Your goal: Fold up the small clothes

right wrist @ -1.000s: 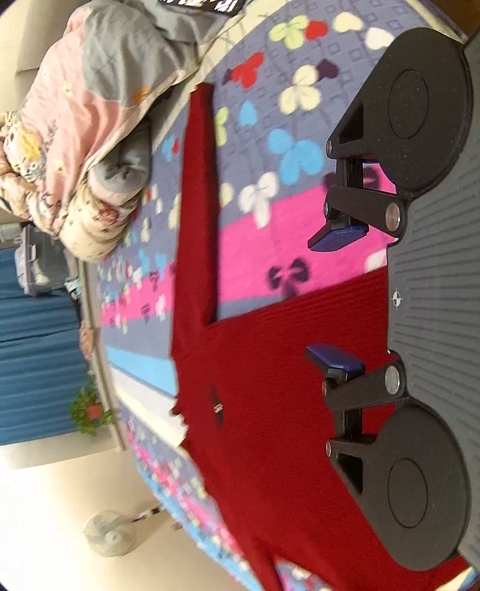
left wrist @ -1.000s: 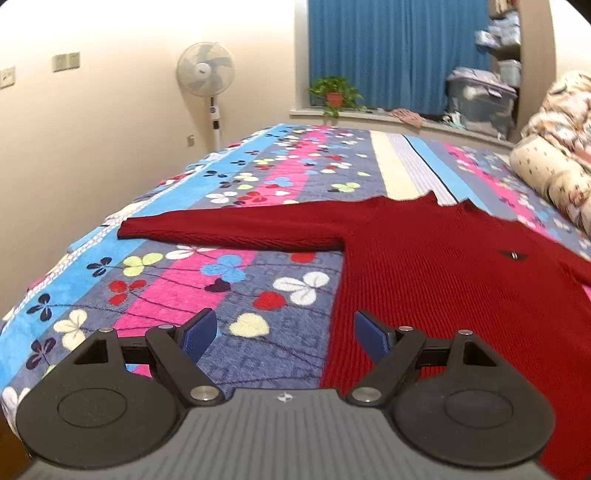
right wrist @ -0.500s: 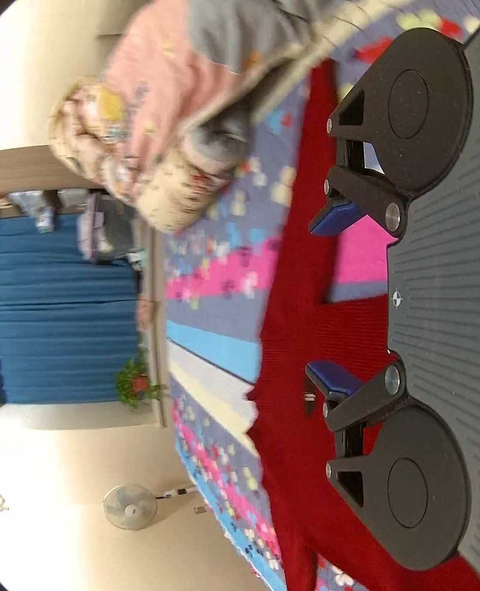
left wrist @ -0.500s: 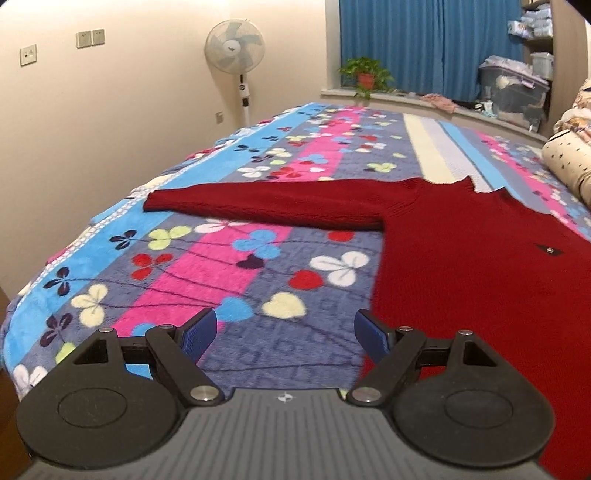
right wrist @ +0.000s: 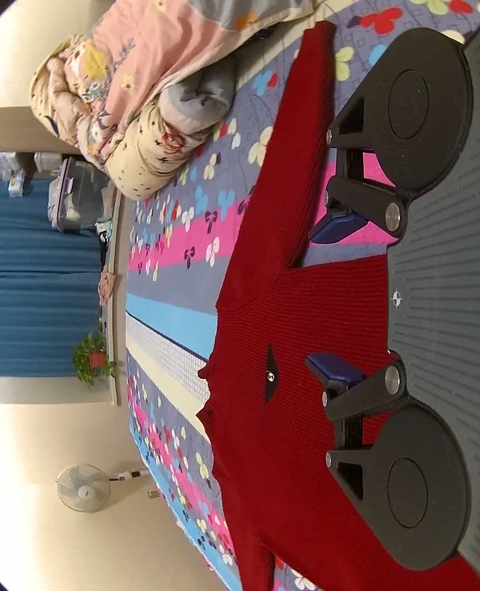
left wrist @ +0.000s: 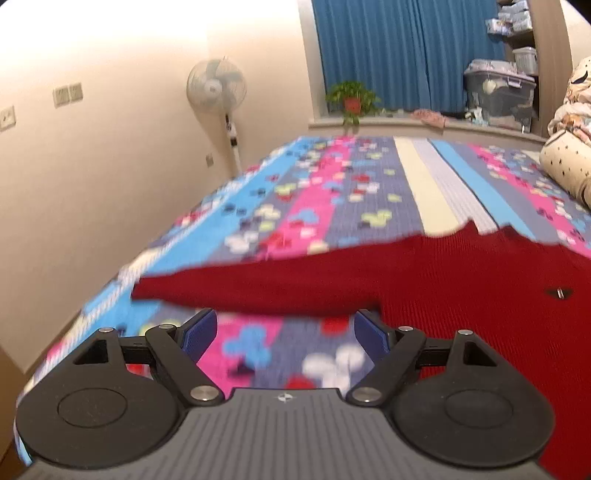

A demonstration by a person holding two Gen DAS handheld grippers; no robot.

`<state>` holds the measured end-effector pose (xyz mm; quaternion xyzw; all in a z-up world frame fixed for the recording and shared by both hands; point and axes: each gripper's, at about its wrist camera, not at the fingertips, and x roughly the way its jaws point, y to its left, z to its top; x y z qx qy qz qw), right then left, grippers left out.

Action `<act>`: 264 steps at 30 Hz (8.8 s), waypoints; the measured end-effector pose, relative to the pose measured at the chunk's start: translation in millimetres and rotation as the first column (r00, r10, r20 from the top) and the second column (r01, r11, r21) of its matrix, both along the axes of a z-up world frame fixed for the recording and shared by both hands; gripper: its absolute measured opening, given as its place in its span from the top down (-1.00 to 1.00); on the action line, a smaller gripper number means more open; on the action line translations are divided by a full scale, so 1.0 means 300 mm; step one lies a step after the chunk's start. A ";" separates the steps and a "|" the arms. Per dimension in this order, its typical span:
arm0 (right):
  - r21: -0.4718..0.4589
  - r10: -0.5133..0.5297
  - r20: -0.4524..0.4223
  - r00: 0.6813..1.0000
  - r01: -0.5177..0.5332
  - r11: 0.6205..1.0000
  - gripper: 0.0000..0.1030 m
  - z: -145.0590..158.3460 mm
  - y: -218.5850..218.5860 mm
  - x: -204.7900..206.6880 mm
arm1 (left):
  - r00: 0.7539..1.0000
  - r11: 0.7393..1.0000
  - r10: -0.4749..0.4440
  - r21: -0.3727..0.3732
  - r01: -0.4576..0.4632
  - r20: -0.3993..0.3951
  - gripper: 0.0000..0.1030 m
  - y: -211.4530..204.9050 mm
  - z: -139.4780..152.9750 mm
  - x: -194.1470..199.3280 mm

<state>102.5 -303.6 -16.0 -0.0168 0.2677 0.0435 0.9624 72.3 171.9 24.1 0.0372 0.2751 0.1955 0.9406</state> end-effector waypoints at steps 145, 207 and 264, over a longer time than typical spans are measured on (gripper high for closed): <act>0.237 -0.134 -0.069 0.989 0.147 0.960 0.69 -0.115 0.224 0.529 | 0.703 0.794 -0.606 -0.326 0.512 -0.373 0.05 -0.057 -0.363 0.031; 0.549 -0.608 -0.400 0.686 0.711 0.440 -0.22 -0.352 -0.843 0.348 | 0.910 0.911 -0.379 -0.242 0.335 -0.168 0.01 -0.004 -0.210 0.109; 0.073 -0.103 -0.162 0.981 0.116 0.991 -0.29 -0.049 -0.077 0.493 | 0.928 0.839 -0.369 -0.450 0.306 -0.056 -0.32 -0.394 -0.315 0.620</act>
